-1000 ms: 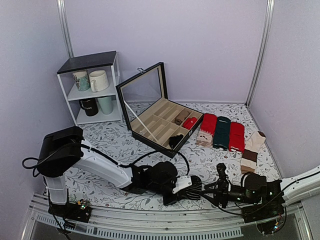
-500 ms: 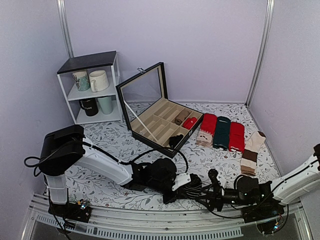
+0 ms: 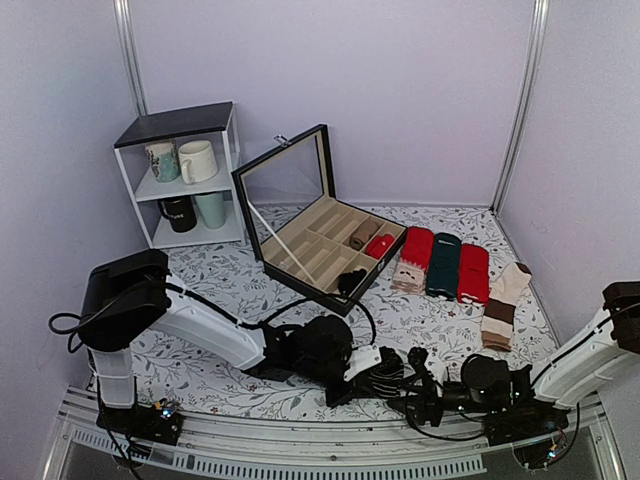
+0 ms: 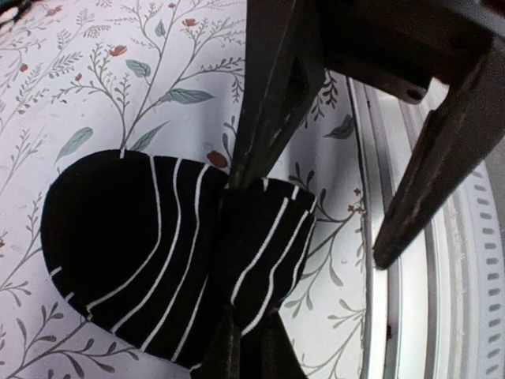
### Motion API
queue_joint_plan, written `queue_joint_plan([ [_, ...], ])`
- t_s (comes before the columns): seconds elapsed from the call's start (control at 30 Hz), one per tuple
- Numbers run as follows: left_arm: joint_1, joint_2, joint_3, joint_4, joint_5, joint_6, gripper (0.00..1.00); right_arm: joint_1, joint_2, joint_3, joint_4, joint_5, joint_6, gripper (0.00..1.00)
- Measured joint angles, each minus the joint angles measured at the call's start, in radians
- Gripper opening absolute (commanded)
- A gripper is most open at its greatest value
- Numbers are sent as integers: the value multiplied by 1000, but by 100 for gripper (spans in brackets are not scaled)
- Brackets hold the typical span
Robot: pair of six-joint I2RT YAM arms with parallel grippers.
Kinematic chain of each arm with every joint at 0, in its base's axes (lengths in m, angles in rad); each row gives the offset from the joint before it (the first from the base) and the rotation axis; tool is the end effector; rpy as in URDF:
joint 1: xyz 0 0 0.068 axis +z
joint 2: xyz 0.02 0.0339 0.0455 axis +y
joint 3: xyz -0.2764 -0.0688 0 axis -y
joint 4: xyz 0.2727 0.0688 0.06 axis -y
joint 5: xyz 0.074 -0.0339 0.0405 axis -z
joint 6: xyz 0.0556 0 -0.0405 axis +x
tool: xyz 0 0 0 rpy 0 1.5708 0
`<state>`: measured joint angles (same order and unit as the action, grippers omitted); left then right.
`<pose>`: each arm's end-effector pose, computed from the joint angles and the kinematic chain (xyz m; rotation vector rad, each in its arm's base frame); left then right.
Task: Roll the socks
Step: Roll the sock at the corner of the board.
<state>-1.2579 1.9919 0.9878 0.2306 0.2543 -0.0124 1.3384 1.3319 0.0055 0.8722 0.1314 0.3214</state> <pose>0.1164 -0.4053 0.0786 1.5682 1.9530 -0.8824 0.0520 0.1879 0.0753 -0.9665 1.9149 0.8925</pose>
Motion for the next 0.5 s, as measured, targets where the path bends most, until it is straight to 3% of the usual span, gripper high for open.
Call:
queue_joint_plan([
  [0.2, 2, 3, 0, 0, 7, 0, 0, -3, -87, 0, 1, -1, -58, 55],
  [0.5, 6, 11, 0, 3, 20, 0, 0, -60, -33, 2, 6, -48, -128, 55],
])
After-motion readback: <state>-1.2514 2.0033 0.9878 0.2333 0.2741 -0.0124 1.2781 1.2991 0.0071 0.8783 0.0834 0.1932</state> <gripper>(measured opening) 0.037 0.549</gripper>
